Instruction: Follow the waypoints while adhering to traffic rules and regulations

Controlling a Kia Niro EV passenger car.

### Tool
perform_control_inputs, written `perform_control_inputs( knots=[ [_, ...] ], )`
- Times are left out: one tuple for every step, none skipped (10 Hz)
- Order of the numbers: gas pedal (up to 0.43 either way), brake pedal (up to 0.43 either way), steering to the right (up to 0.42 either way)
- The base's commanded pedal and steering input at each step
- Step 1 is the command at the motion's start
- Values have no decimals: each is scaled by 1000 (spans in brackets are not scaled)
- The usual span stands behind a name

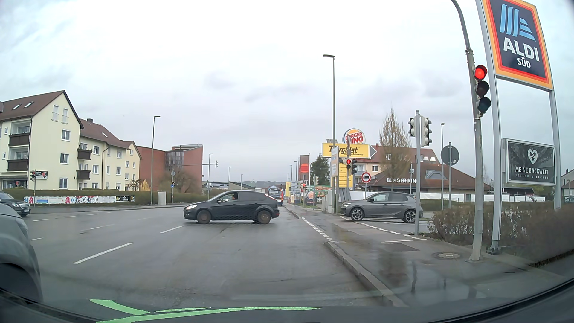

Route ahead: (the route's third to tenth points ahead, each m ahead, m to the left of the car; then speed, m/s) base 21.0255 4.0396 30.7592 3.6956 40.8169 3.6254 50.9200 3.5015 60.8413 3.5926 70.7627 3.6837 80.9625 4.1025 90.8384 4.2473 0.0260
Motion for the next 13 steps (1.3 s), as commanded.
perform_control_inputs(
  knots=[
    [0,293,0],
    [0,341,0],
    [0,372,0],
    [0,384,1],
    [0,378,0],
    [0,366,0],
    [0,354,0],
    [0,348,0],
    [0,348,0],
    [0,348,0],
    [0,341,1],
    [0,348,0],
    [0,348,0]
  ],
)
